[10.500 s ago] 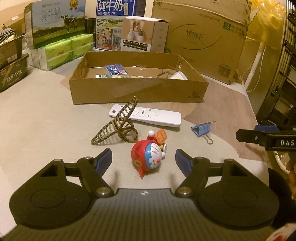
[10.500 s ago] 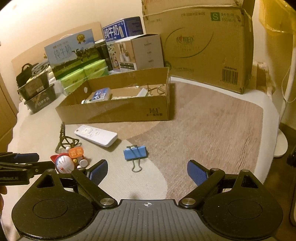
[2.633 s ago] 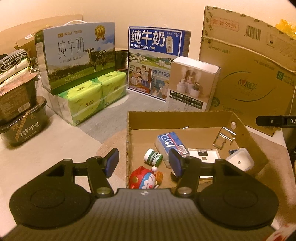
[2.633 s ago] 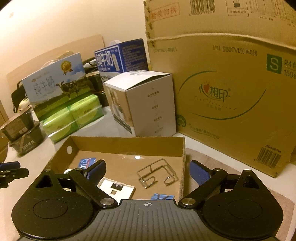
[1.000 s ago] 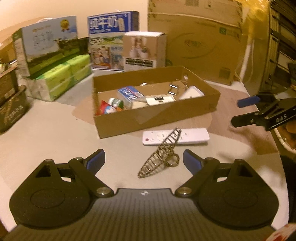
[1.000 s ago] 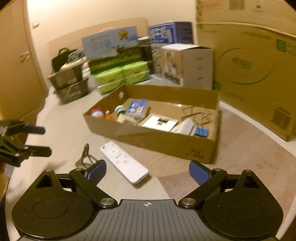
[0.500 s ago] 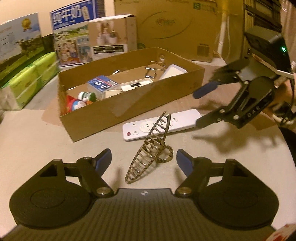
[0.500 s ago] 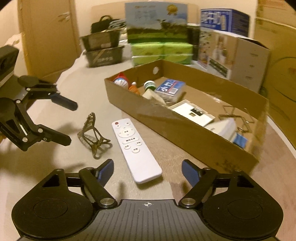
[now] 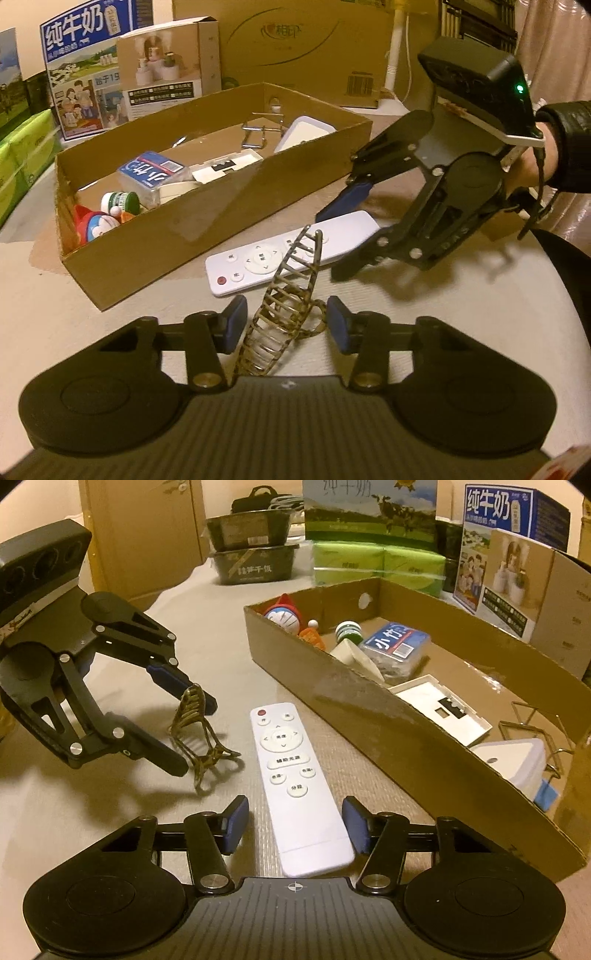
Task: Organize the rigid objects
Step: 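Grasp the coiled wire spring with the left gripper while the right grasps the white remote, then carry the wire spring and white remote in both grippers over the cardboard box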
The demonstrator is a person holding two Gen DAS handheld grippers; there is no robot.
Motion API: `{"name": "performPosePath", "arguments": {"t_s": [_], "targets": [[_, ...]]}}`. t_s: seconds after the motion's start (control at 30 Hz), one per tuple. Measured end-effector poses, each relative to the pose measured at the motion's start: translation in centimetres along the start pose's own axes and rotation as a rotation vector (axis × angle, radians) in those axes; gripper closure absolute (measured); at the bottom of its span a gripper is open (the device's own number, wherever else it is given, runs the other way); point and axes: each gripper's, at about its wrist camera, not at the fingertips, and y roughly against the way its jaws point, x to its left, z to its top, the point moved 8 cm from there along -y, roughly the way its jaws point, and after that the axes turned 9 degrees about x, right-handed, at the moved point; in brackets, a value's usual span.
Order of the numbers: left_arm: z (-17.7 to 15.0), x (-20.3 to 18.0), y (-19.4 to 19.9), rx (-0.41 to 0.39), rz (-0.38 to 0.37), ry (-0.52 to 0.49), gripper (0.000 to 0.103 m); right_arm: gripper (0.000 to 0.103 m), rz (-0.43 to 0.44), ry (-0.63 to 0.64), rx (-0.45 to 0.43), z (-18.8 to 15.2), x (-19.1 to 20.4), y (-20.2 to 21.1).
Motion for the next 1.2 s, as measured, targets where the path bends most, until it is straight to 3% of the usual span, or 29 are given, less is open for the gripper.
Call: {"name": "performPosePath", "arguments": {"t_s": [0.07, 0.2, 0.6, 0.83, 1.0, 1.1, 1.2], "targets": [[0.0, 0.0, 0.0, -0.001, 0.004, -0.001, 0.067, 0.057, -0.011, 0.003, 0.005, 0.1, -0.1, -0.1], [-0.3, 0.1, 0.4, 0.001, 0.019, 0.034, 0.072, 0.062, -0.032, -0.008, 0.015, 0.1, 0.0, 0.0], [-2.2, -2.2, 2.3, 0.011, 0.145, 0.356, 0.077, 0.064, -0.164, -0.185, 0.049, -3.2, 2.7, 2.5], [-3.2, -5.1, 3.0, -0.008, 0.212, 0.433, 0.077, 0.064, -0.235, -0.377, 0.042, -6.3, 4.6, 4.5], [-3.7, -6.1, 3.4, -0.034, 0.213, 0.426, 0.076, 0.064, -0.229, -0.427, 0.022, -7.6, 6.2, 5.5], [-3.6, -6.4, 3.5, -0.055, 0.213, 0.382, 0.076, 0.063, -0.219, -0.423, 0.001, -7.9, 6.7, 5.8], [-3.3, -6.8, 3.6, -0.067, 0.206, 0.307, 0.069, 0.062, -0.217, -0.423, -0.012, -8.1, 6.8, 5.8]]}}
